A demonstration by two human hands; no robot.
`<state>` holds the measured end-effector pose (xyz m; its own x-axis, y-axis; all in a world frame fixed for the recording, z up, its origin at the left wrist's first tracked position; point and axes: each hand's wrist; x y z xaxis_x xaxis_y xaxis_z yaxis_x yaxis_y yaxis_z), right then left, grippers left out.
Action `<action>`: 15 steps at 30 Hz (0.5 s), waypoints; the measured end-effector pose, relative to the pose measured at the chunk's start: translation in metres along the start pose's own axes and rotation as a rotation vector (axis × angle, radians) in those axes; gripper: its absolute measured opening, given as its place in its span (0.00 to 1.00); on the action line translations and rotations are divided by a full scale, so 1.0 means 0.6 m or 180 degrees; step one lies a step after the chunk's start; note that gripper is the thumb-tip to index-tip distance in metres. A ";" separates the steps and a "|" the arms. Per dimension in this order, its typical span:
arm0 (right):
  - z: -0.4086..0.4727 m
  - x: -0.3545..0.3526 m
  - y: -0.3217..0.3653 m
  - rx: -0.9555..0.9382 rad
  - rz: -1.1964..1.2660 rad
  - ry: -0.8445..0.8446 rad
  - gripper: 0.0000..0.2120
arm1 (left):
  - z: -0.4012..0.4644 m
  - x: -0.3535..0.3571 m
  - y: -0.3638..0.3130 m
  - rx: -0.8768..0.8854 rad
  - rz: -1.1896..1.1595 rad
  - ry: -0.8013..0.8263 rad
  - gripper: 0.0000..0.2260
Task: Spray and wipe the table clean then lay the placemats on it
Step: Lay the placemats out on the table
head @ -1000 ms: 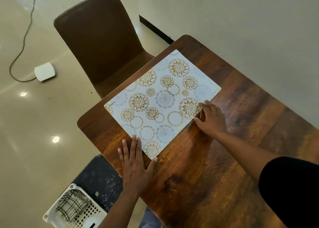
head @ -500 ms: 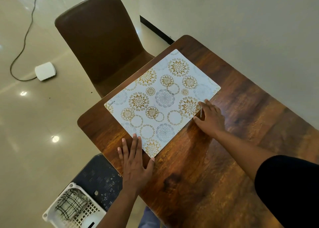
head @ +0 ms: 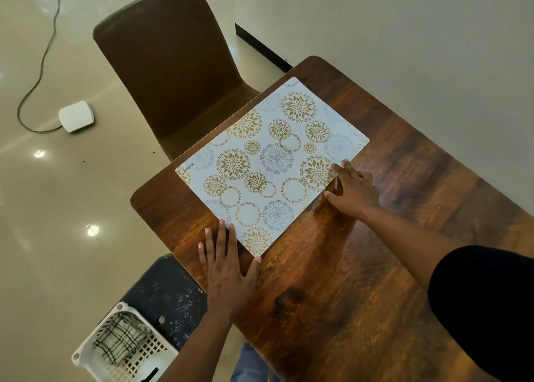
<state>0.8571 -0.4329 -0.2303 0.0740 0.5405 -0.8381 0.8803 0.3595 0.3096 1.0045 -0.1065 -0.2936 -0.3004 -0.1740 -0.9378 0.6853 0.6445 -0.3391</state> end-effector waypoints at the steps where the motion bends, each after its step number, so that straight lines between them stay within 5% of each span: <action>1: -0.001 -0.001 0.001 -0.0001 -0.0023 0.0011 0.39 | 0.000 0.000 0.000 -0.0010 -0.0005 -0.0001 0.42; 15: 0.005 -0.010 0.014 0.0076 -0.0261 0.0190 0.41 | 0.002 0.001 -0.003 -0.0050 0.0034 -0.0007 0.42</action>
<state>0.8653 -0.4352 -0.2238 -0.0262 0.5544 -0.8318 0.8933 0.3865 0.2295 1.0039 -0.1088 -0.2935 -0.2917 -0.1687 -0.9415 0.6780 0.6578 -0.3280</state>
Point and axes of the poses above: each hand's wrist, its own z-axis towards the middle knuckle, its own x-axis out of the palm, y = z × x, and after that the axes turned 8 degrees about z, right-handed
